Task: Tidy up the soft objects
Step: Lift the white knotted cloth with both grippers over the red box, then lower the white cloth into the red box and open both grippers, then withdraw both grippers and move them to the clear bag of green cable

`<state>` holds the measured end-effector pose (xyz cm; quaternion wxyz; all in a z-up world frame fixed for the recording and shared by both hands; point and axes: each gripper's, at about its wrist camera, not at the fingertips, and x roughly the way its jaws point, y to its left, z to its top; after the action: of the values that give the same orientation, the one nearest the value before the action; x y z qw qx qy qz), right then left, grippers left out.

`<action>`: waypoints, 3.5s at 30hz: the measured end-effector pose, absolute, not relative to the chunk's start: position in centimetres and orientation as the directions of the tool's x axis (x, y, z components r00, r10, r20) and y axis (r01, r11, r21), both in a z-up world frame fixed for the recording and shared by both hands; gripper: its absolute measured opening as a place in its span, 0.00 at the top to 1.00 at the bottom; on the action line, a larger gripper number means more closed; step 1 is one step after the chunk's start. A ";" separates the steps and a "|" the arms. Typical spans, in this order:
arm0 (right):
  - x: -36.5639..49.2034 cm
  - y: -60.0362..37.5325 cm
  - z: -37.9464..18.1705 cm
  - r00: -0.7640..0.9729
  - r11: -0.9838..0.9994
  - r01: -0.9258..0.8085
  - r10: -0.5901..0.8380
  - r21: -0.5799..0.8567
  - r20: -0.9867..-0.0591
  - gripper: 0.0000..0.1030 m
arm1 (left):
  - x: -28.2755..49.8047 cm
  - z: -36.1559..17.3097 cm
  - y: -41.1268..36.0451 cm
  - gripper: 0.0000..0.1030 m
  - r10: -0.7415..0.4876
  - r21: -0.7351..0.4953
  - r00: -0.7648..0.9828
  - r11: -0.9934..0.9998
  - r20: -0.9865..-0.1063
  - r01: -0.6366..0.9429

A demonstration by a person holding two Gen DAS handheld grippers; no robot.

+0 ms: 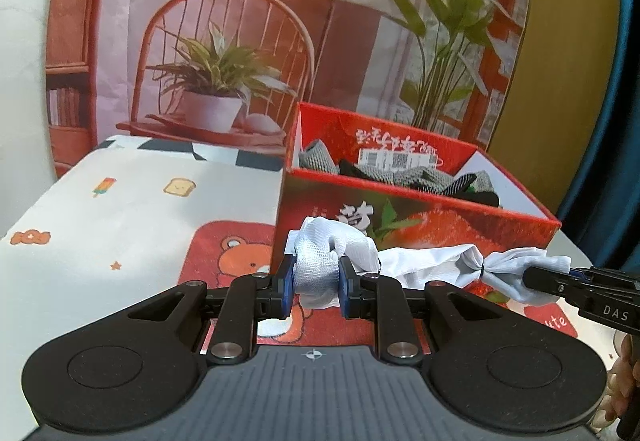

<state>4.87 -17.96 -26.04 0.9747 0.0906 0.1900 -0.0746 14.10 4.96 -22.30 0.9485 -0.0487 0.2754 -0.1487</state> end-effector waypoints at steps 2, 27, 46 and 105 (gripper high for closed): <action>4.8 -17.8 -25.6 0.923 0.974 0.172 -0.106 0.150 -0.370 0.84 | 14.0 -21.8 5.2 0.78 -0.307 -0.176 0.813 0.951 -0.495 0.252; 6.3 -18.8 -19.0 0.965 0.977 0.151 -0.113 0.152 -0.236 0.84 | 16.4 -16.4 3.3 0.78 -0.346 -0.148 0.855 0.938 -0.386 0.312; 18.1 -26.1 -18.3 0.887 0.932 0.318 -0.226 0.177 -0.403 0.84 | 29.5 -17.9 -2.4 0.78 -0.328 -0.107 0.778 0.940 -0.536 0.323; 10.8 -21.5 -18.1 0.893 0.959 0.264 -0.203 0.102 -0.402 0.00 | 17.9 -18.1 2.0 0.00 -0.369 -0.100 0.751 0.920 -0.547 0.380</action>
<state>10.83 -21.45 -18.05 0.9698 0.0770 0.1978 -0.1203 17.87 1.99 -18.06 0.9357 0.0089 0.2906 -0.2000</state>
